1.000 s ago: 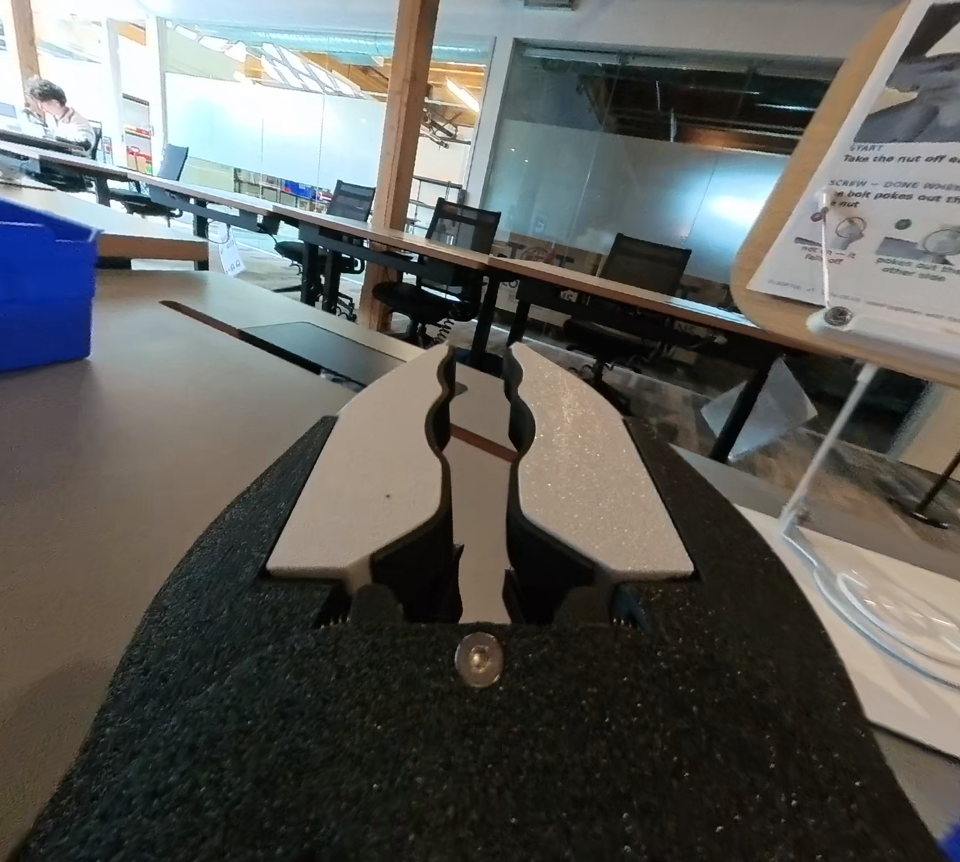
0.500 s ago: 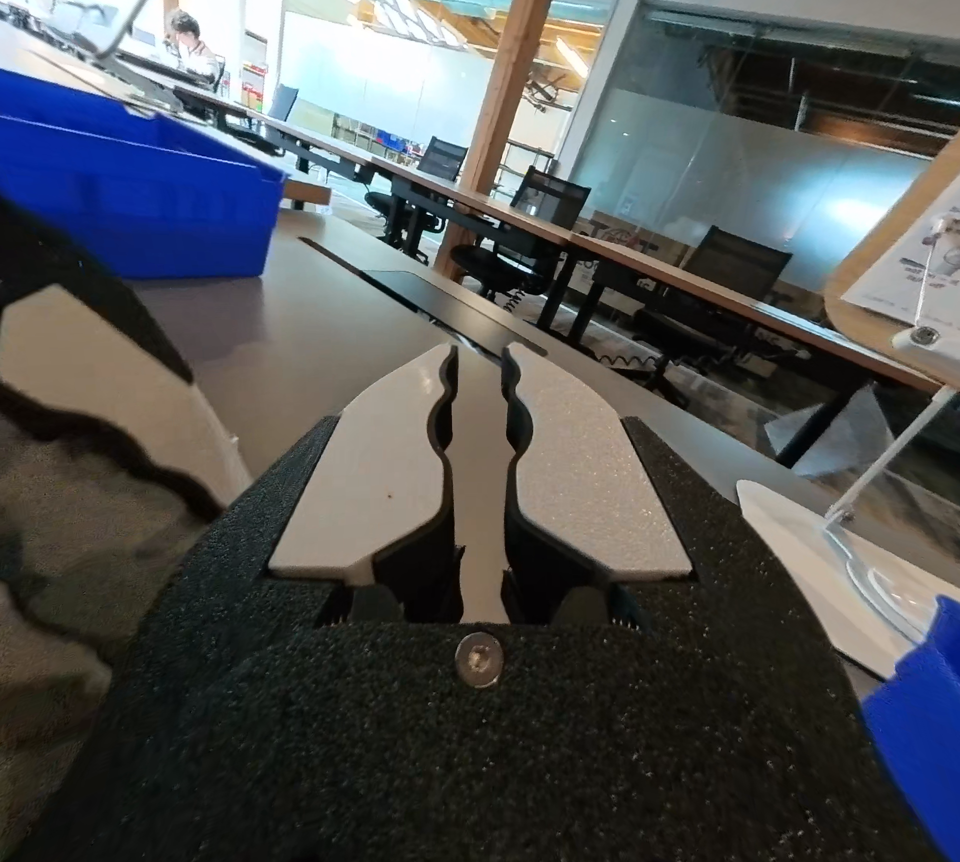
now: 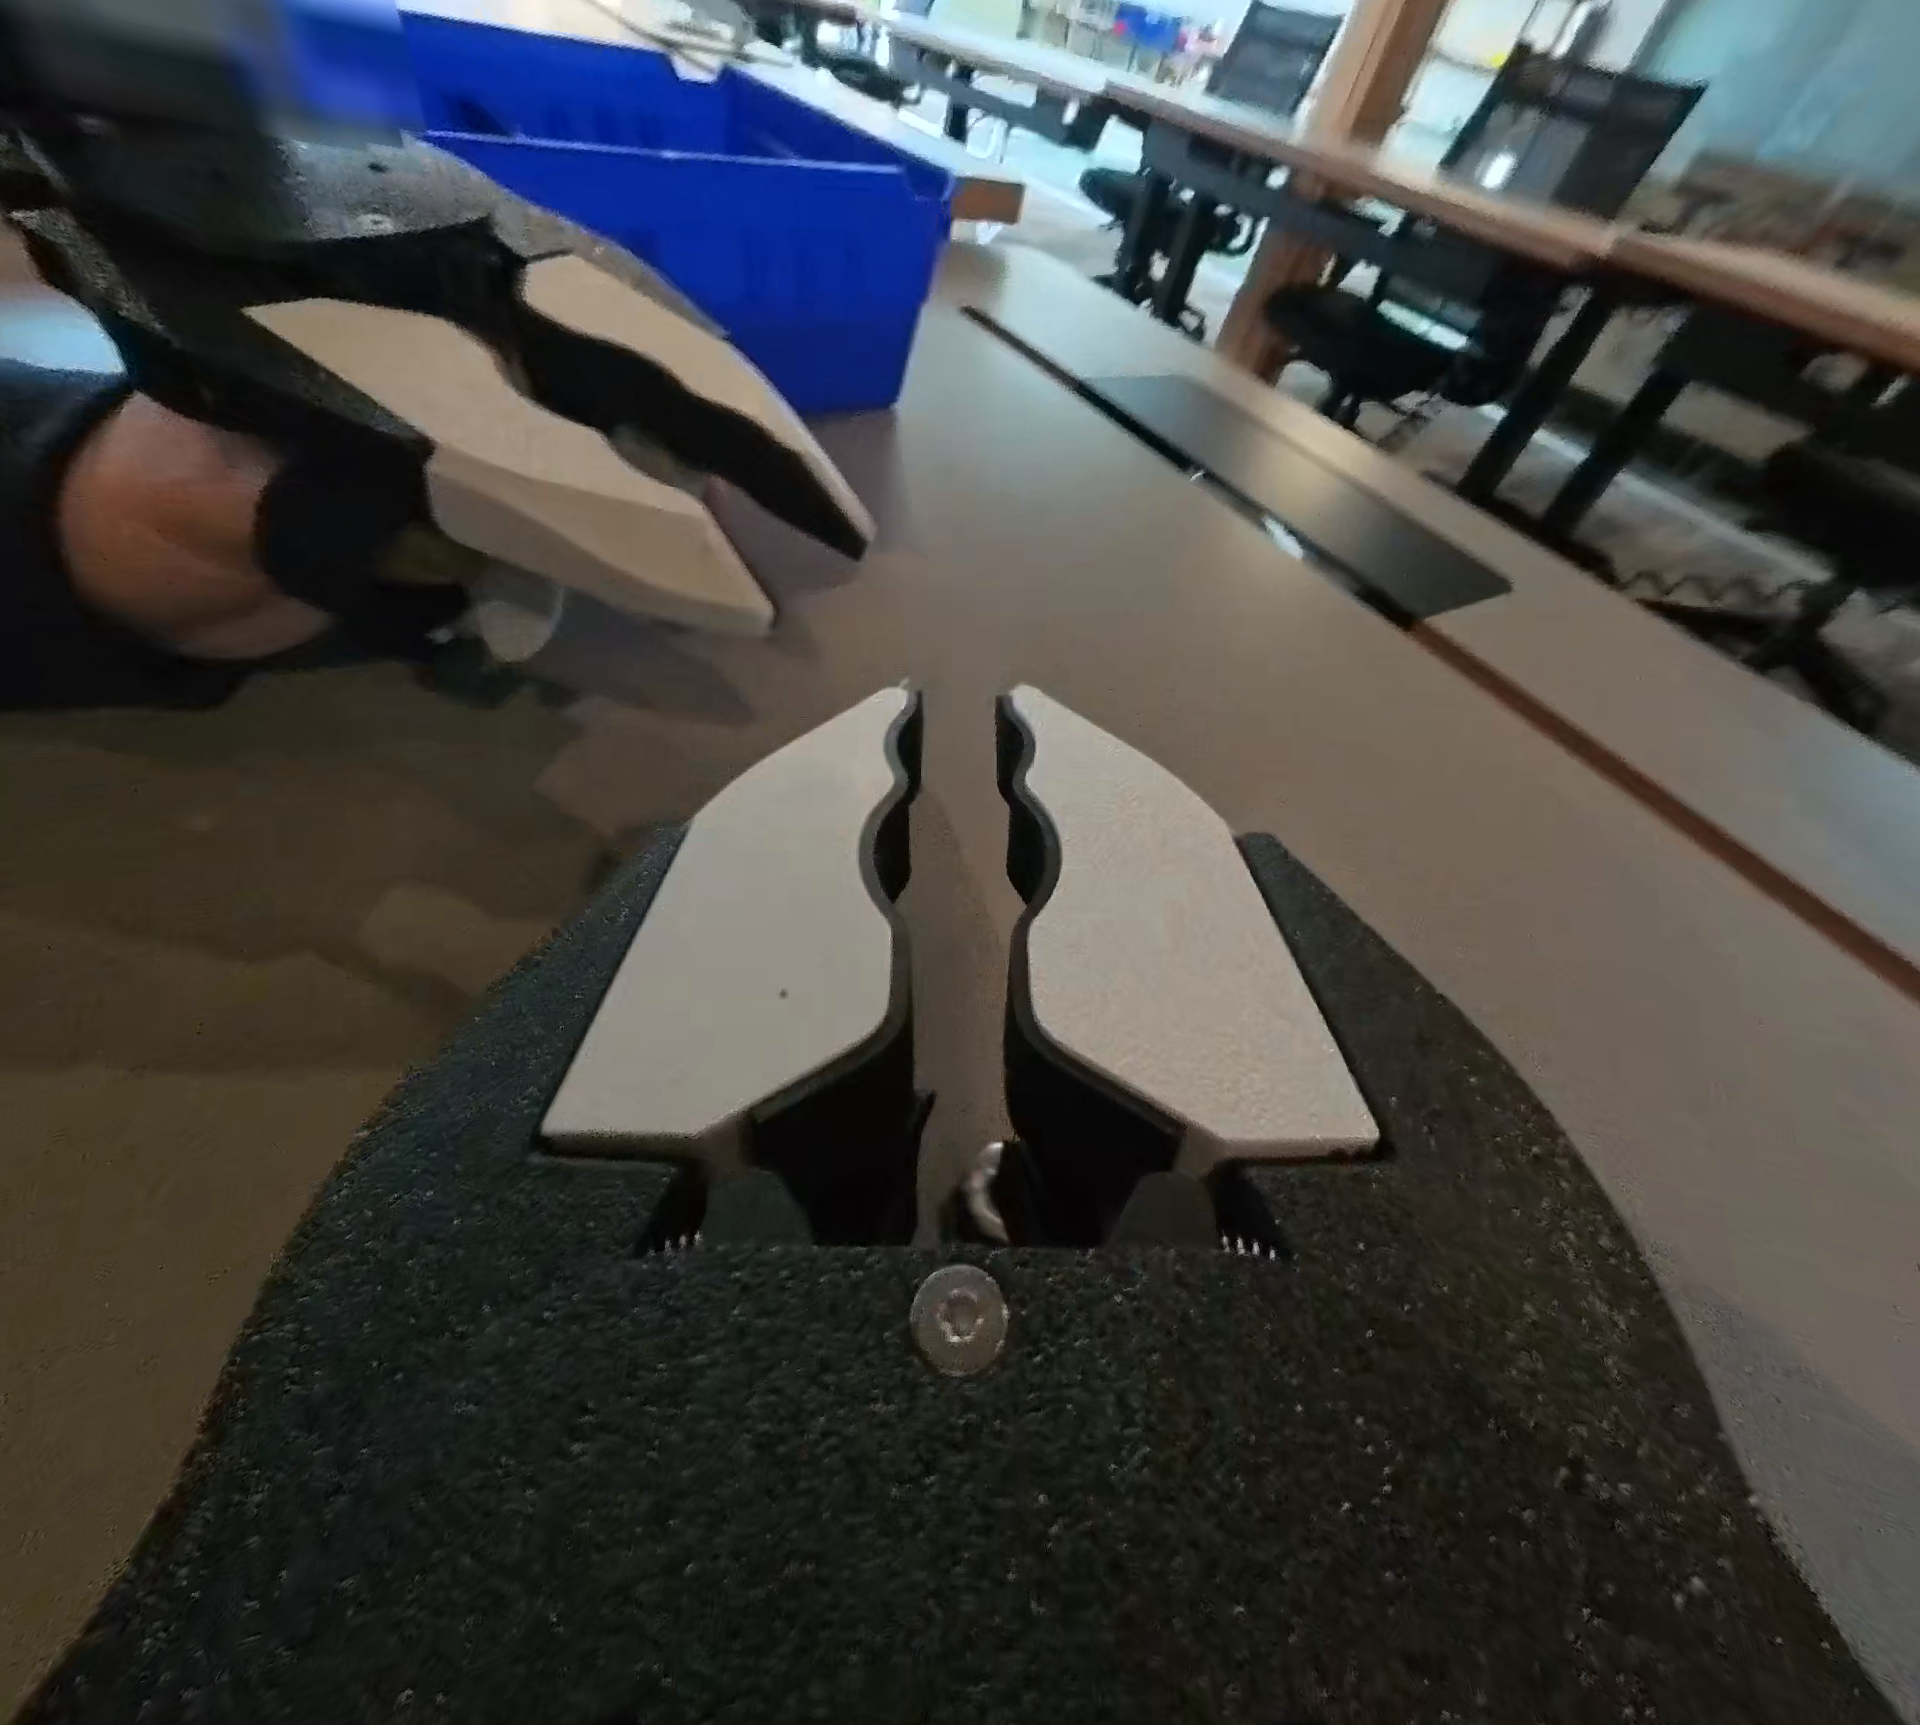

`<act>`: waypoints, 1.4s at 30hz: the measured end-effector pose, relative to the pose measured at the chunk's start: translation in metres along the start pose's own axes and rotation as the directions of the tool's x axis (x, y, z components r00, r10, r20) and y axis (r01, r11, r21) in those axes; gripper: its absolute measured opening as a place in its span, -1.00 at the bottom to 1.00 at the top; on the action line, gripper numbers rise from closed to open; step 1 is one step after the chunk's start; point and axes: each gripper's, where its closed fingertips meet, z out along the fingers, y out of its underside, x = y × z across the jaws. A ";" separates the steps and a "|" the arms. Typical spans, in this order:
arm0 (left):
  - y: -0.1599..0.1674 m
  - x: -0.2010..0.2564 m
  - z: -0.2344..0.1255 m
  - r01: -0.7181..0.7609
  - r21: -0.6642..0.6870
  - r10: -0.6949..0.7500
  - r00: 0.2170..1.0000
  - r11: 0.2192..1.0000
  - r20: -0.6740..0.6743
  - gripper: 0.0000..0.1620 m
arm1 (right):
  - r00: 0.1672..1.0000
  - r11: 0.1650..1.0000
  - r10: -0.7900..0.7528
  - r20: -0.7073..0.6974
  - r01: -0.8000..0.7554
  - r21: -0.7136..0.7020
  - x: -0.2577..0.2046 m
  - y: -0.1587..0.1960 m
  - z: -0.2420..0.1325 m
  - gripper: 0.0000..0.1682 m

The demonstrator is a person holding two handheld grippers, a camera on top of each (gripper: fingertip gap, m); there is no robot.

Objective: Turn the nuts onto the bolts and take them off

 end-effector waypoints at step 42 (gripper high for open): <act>0.032 0.025 0.013 -0.261 -0.213 0.245 0.965 0.942 -0.097 -0.45 | 0.959 0.999 0.014 0.285 -0.027 0.041 -0.032 -0.006 -0.004 -0.88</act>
